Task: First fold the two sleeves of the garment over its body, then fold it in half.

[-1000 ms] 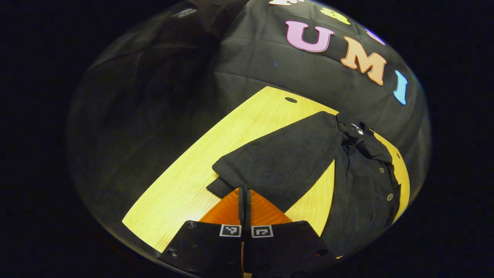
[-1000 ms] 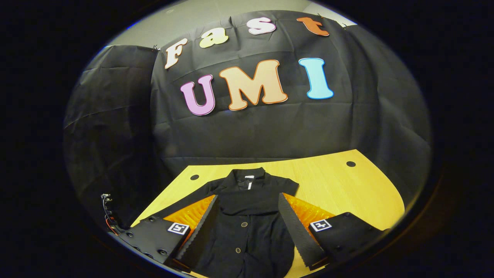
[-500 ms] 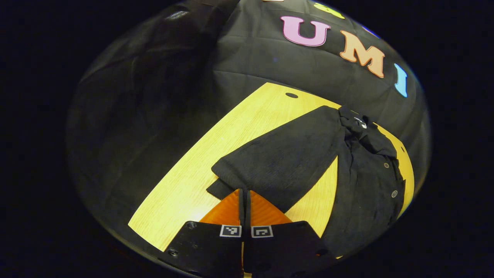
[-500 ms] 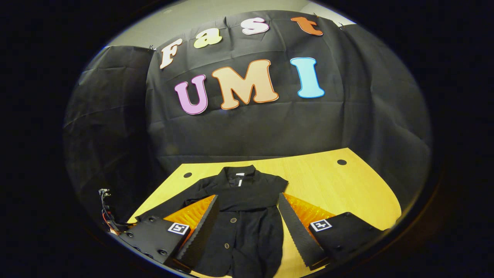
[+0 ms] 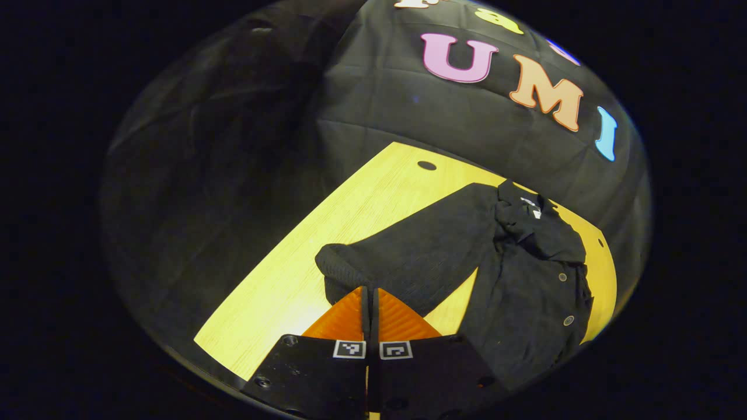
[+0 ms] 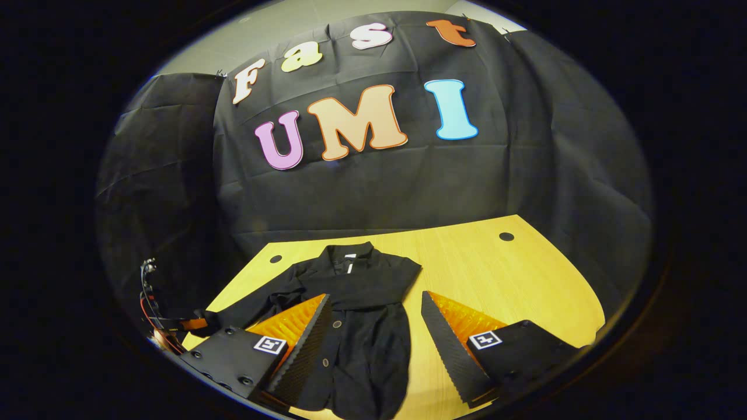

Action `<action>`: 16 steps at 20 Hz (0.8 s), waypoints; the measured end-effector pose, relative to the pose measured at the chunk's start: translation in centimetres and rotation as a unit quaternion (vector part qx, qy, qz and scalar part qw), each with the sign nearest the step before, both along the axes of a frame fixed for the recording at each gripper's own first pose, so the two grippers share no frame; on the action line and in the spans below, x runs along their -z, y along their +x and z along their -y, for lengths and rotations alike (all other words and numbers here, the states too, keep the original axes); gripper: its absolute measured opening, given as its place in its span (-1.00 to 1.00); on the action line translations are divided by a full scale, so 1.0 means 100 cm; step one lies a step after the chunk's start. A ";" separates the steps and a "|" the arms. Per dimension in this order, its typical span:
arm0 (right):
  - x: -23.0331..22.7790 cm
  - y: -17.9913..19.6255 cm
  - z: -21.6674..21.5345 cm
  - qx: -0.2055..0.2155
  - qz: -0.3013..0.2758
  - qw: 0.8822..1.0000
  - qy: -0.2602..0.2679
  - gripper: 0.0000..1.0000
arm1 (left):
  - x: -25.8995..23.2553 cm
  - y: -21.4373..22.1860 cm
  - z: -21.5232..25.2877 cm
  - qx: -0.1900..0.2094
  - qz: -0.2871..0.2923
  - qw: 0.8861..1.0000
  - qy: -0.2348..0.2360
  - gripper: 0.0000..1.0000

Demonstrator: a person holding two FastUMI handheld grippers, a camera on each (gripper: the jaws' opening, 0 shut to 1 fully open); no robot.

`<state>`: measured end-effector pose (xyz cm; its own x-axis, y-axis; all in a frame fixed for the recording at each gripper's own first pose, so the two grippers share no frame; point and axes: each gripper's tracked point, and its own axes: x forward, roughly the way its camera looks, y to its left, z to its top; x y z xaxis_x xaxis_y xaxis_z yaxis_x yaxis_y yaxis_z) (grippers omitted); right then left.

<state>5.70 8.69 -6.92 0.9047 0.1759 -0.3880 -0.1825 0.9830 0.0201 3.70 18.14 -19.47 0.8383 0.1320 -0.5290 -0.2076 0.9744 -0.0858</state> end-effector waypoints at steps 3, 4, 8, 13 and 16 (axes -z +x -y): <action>0.009 -0.004 0.012 -0.002 -0.009 1.000 -0.002 0.95 | -0.027 0.023 0.030 0.026 0.026 0.999 0.013 -1.00; 0.011 -0.005 0.015 -0.004 -0.013 1.000 0.000 0.95 | -0.035 0.030 0.041 0.034 0.033 0.999 0.011 -1.00; 0.014 -0.006 0.033 -0.005 -0.014 1.000 0.009 0.95 | -0.057 0.058 0.094 0.064 0.054 0.996 0.007 -1.00; 0.020 -0.004 0.061 0.001 -0.023 1.000 0.017 0.95 | -0.073 0.094 0.162 0.106 0.069 0.992 0.006 -1.00; 0.019 -0.002 0.078 0.008 -0.024 1.000 0.015 0.95 | -0.079 0.110 0.205 0.134 0.074 0.988 0.004 -1.00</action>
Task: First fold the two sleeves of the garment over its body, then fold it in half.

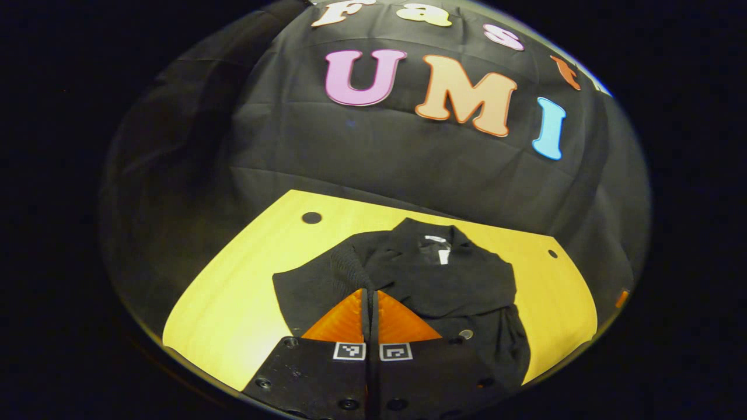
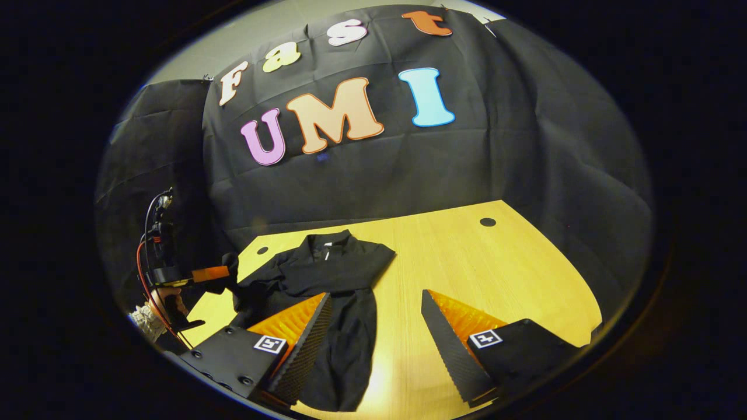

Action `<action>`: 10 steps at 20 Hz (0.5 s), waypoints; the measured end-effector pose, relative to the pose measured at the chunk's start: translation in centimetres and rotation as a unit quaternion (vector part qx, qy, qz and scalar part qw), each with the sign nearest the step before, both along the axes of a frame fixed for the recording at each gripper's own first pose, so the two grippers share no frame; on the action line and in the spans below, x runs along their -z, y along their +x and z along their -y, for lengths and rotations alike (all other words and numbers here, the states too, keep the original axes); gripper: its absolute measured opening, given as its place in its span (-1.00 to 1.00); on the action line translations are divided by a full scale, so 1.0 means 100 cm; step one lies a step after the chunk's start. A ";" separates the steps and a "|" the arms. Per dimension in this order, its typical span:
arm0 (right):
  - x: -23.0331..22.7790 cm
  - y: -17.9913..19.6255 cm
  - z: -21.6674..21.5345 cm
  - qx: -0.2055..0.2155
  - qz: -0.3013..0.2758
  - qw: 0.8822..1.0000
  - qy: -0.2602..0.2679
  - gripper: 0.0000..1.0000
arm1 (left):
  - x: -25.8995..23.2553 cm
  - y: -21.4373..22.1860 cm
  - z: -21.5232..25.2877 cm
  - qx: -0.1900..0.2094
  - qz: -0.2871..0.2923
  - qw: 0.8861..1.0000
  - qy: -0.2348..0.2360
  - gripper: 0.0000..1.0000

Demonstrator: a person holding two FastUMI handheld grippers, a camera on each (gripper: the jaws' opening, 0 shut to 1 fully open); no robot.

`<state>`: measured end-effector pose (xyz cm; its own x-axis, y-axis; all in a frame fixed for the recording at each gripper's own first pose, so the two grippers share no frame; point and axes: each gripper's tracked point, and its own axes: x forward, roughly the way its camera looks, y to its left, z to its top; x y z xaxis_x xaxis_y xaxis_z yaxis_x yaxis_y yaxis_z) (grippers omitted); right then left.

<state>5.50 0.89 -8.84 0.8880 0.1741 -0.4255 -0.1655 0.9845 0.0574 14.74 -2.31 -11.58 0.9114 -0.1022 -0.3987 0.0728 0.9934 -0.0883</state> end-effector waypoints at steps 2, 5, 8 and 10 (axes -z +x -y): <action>0.002 0.000 0.011 0.004 -0.003 1.000 -0.003 0.95 | -0.004 0.013 0.027 0.019 0.005 1.000 0.003 -1.00; 0.006 0.001 0.024 0.008 -0.008 1.000 -0.008 0.95 | -0.011 0.033 0.068 0.046 0.014 0.999 0.004 -1.00; 0.011 -0.002 0.034 0.013 -0.014 1.000 -0.008 0.95 | -0.012 0.045 0.109 0.075 0.017 0.997 0.008 -1.00; 0.015 -0.004 0.041 0.017 -0.020 1.000 -0.014 0.95 | -0.007 0.050 0.133 0.094 0.013 0.995 0.013 -1.00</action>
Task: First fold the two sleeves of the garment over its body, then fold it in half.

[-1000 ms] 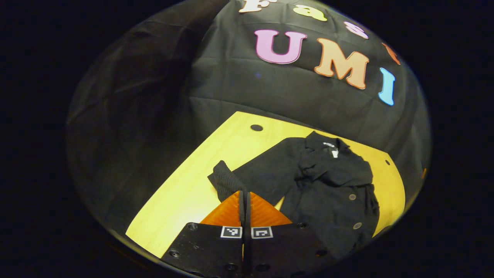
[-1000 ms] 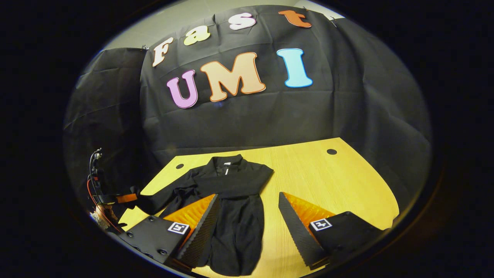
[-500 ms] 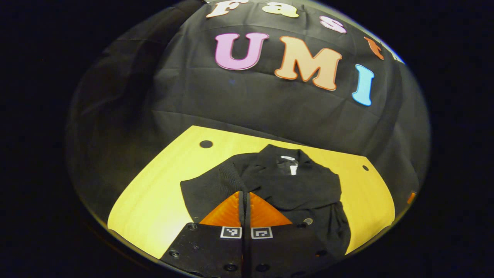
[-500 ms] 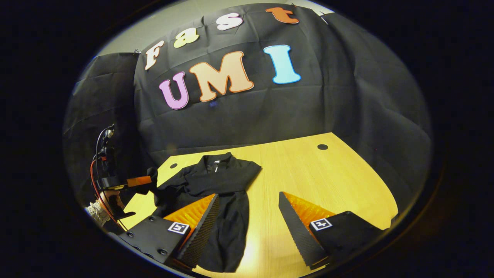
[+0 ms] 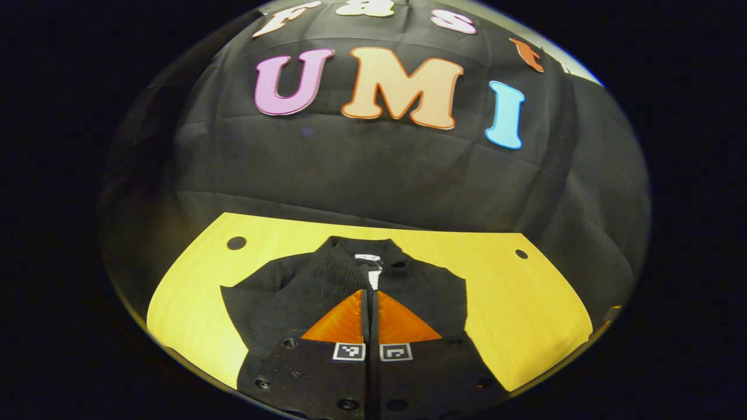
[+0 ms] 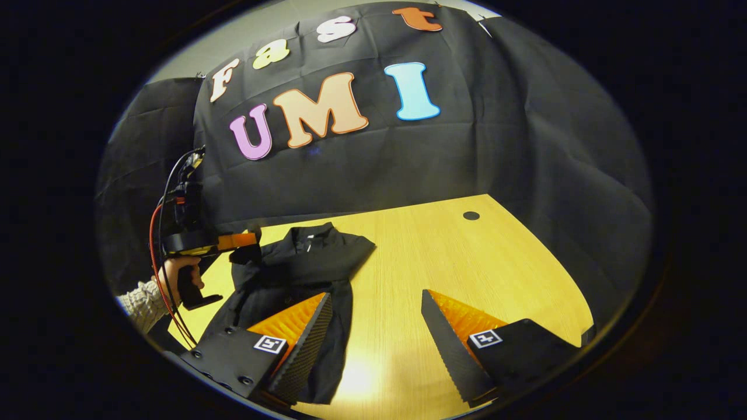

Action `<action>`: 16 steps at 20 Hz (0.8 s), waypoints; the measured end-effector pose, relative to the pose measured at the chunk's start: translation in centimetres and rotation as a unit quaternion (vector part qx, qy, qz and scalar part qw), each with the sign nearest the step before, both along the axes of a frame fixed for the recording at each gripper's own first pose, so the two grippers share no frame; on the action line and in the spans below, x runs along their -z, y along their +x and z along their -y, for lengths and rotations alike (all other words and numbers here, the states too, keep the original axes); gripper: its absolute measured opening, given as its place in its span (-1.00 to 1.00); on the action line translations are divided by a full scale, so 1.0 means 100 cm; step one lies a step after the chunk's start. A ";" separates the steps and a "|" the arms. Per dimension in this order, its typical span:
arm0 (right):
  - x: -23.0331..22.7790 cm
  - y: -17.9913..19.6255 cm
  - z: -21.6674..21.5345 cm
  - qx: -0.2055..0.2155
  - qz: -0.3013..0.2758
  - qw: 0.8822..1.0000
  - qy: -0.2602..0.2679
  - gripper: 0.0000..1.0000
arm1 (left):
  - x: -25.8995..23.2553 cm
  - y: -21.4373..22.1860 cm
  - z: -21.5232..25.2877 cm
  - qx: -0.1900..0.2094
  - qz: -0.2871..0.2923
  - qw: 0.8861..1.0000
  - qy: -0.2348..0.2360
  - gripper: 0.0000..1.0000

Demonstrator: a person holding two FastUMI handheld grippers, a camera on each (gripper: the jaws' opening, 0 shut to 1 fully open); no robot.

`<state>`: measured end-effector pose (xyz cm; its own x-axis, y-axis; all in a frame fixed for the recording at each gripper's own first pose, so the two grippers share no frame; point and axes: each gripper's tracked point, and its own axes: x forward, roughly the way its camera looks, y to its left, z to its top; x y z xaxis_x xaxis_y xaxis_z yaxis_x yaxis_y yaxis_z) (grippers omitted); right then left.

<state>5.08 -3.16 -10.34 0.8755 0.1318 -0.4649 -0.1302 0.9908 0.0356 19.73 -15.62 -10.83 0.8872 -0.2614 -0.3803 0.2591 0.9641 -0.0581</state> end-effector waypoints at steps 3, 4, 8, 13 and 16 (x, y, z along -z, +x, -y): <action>0.000 -0.001 0.004 0.001 0.000 1.000 0.000 0.95 | 0.008 0.004 0.033 0.024 -0.010 1.000 -0.003 -1.00; 0.002 -0.002 0.003 0.001 -0.002 1.000 0.003 0.95 | 0.009 0.005 0.043 0.031 -0.010 0.999 -0.005 -1.00; 0.007 -0.006 0.004 0.002 -0.008 1.000 0.010 0.95 | 0.014 0.011 0.082 0.056 -0.013 0.998 -0.004 -1.00; 0.016 -0.012 0.014 0.007 -0.019 1.000 0.017 0.95 | 0.030 0.012 0.125 0.094 -0.022 0.995 0.006 -1.00; 0.022 -0.016 0.026 0.013 -0.023 0.999 0.018 0.95 | 0.044 0.016 0.140 0.103 -0.032 0.994 0.017 -1.00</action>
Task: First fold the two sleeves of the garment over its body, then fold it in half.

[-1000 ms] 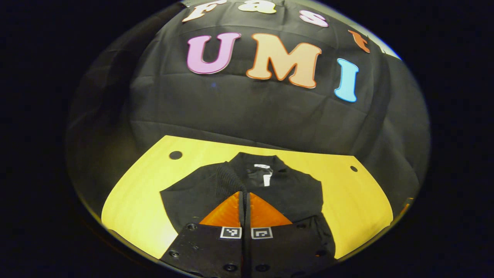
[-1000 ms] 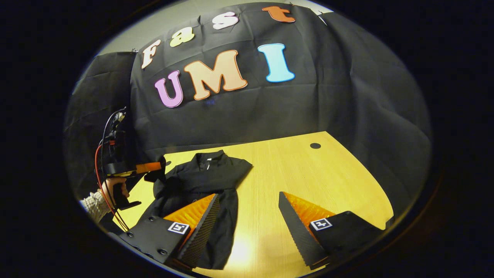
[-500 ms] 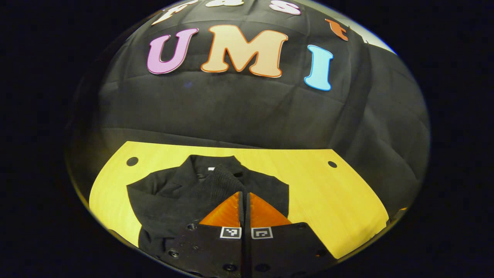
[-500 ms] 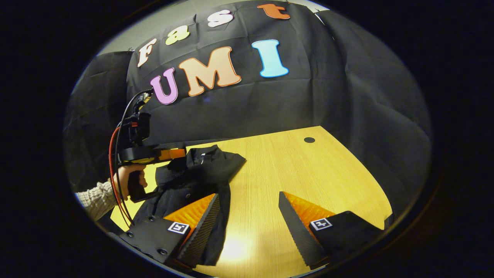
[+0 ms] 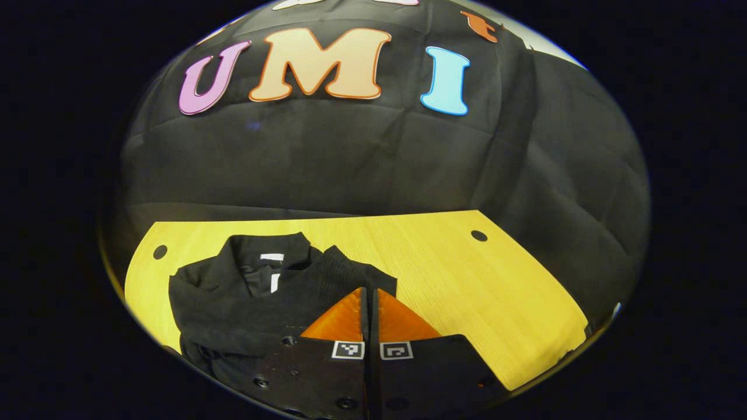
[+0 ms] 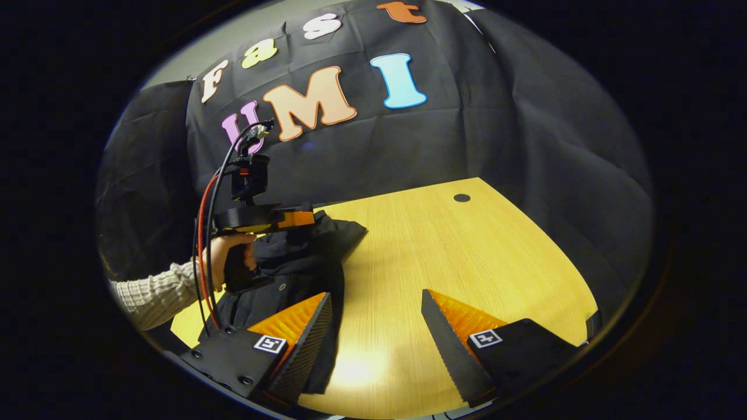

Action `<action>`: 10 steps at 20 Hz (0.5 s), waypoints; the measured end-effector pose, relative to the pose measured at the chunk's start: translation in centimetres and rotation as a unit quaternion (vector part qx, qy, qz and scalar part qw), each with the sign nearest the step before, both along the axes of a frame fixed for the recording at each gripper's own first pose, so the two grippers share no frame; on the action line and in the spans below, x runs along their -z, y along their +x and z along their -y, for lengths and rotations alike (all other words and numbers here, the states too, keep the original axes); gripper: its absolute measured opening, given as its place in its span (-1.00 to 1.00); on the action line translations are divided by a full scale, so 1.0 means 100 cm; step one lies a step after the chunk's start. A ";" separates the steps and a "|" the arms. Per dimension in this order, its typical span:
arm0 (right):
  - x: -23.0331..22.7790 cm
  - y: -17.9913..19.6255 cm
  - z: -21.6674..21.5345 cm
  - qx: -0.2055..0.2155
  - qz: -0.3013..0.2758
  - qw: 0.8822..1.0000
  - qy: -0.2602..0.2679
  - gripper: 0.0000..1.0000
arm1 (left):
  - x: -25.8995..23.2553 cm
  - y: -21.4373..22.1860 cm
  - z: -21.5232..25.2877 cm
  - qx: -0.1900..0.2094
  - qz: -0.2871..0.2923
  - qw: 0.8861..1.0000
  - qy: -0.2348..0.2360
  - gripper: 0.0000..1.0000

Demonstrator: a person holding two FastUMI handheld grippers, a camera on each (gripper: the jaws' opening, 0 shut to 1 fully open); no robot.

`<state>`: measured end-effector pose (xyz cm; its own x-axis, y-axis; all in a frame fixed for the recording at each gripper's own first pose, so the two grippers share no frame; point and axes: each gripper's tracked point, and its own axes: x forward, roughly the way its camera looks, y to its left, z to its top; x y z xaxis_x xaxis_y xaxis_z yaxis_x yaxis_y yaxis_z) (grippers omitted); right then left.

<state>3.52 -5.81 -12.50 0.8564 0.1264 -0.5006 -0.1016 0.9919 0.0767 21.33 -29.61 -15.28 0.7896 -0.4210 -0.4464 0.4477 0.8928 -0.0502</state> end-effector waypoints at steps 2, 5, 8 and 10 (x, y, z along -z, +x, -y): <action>0.001 -0.003 0.007 0.006 -0.002 1.000 0.007 0.95 | 0.007 0.003 0.008 0.003 -0.003 1.000 0.006 -1.00; 0.006 -0.006 0.016 0.012 -0.008 1.000 0.009 0.95 | 0.022 0.004 0.013 0.001 -0.008 1.000 0.021 -1.00; 0.009 -0.008 0.018 0.007 -0.009 1.000 0.001 0.95 | 0.033 -0.003 0.024 0.012 -0.030 0.999 0.006 -0.97; 0.013 -0.009 0.015 0.001 -0.012 1.000 0.002 0.95 | 0.036 -0.012 0.032 0.019 -0.038 0.999 0.000 -0.92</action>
<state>2.66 -7.32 -13.75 0.8441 0.1258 -0.5212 -0.0968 0.9919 0.0826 20.10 -32.84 -18.83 0.7377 -0.4498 -0.5035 0.4754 0.8756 -0.0858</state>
